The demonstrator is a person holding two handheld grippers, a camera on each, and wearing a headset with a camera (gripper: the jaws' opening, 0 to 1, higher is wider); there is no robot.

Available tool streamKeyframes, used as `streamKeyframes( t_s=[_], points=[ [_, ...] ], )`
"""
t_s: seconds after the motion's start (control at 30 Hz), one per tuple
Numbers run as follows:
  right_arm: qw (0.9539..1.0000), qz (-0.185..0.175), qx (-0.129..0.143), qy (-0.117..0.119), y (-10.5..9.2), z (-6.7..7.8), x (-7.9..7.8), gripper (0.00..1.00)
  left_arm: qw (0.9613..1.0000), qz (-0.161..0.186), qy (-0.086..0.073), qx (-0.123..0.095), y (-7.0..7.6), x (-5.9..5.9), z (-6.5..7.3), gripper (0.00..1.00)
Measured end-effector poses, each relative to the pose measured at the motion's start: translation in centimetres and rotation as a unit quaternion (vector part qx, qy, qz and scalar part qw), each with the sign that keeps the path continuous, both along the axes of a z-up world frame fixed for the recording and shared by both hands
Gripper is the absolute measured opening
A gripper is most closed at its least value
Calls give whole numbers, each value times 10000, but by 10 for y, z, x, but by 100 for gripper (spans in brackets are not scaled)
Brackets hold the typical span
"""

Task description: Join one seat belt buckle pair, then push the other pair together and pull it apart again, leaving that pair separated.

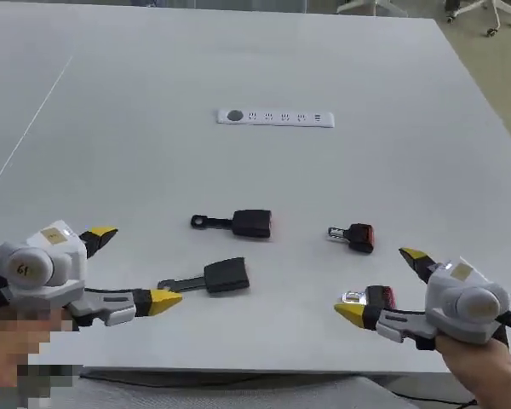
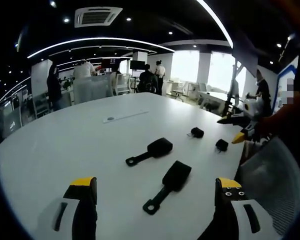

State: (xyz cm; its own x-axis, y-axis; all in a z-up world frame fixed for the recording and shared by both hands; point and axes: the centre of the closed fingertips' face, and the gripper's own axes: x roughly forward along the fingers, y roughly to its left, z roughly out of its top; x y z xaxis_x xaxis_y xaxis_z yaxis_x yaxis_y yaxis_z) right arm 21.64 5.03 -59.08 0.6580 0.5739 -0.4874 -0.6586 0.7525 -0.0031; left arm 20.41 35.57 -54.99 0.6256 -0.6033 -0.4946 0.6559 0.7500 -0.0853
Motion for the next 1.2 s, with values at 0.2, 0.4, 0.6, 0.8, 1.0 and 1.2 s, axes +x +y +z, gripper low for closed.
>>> streamKeyframes(
  t_s=[0.2,0.4,0.6,0.8,1.0,1.2],
  points=[
    [10000,30,-20,-13,0,0,-2,95,10000,6,0,11,1,-1,0,100],
    [10000,7,6,29,1,-2,-6,96,10000,-18,18,14,1,-3,-1,100],
    [10000,32,-15,56,2,-3,-9,96,10000,-42,36,33,1,-6,-1,100],
    [10000,29,-12,64,1,-3,-9,96,10000,-56,41,47,2,-7,-1,100],
    [10000,48,-35,42,1,-3,-9,96,10000,-65,39,39,1,-7,0,100],
    [10000,66,-47,29,2,-2,-9,96,10000,-75,34,49,0,-7,0,100]
  ],
)
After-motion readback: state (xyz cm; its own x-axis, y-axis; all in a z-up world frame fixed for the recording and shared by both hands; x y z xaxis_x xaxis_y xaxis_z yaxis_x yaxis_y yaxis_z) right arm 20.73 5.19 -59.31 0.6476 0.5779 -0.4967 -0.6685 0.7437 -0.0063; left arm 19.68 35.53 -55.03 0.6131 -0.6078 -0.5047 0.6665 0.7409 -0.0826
